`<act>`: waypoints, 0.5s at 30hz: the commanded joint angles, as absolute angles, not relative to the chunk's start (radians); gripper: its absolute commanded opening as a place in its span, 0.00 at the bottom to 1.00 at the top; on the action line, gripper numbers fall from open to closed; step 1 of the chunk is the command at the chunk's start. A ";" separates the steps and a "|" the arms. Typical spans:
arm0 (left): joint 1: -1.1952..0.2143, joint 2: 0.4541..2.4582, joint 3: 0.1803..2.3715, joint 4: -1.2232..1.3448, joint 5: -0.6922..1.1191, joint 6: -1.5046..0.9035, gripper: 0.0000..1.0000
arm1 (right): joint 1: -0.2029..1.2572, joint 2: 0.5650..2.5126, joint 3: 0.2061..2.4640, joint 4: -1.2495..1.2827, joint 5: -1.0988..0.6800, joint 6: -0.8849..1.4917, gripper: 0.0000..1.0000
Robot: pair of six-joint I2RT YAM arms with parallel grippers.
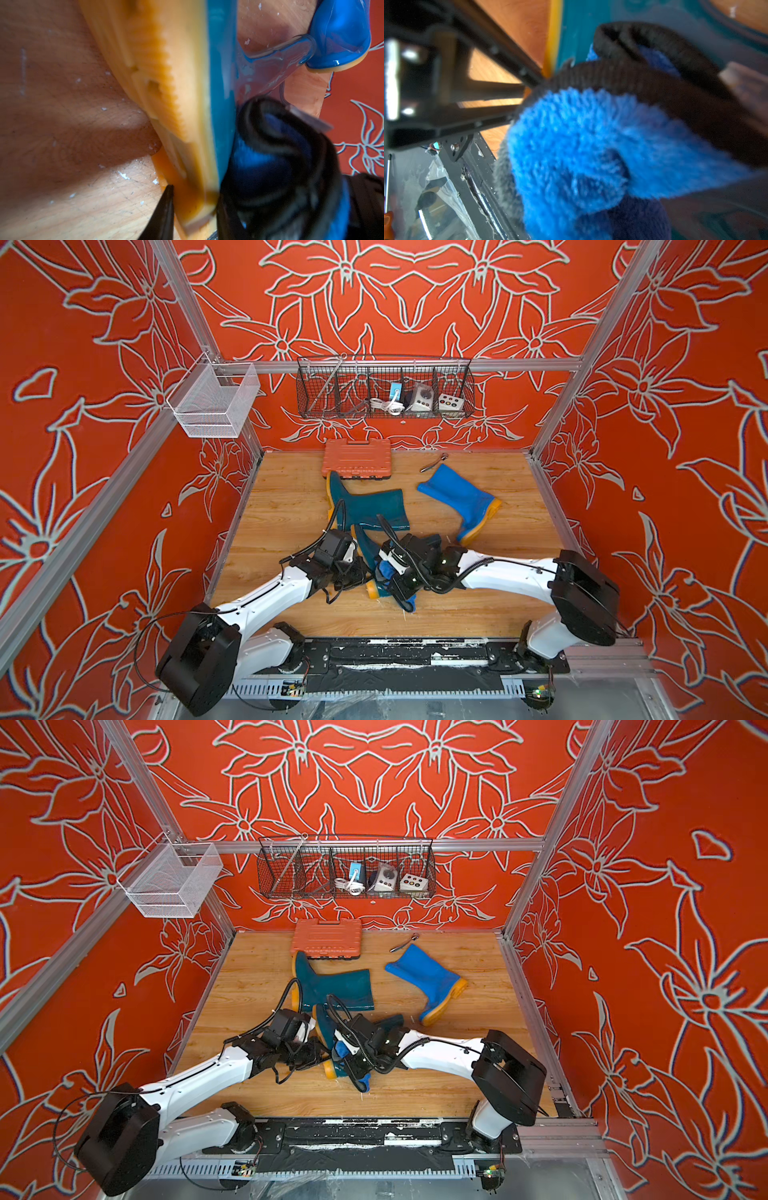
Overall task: Wipe the rubber boots with a cloth
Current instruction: Wipe the dirt off the rubber boot.
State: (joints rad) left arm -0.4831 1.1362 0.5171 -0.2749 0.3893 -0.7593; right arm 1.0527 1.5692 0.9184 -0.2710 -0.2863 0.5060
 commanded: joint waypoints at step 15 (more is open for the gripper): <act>-0.532 1.108 0.454 -0.321 0.383 -0.823 0.64 | 0.875 1.218 0.675 -0.300 -0.190 0.526 0.00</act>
State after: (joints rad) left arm -0.4973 1.1172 0.4782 -0.2806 0.3866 -0.7864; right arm 0.7609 1.1904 0.6086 -0.2993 -0.2661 0.5331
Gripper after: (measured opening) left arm 0.640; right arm 0.119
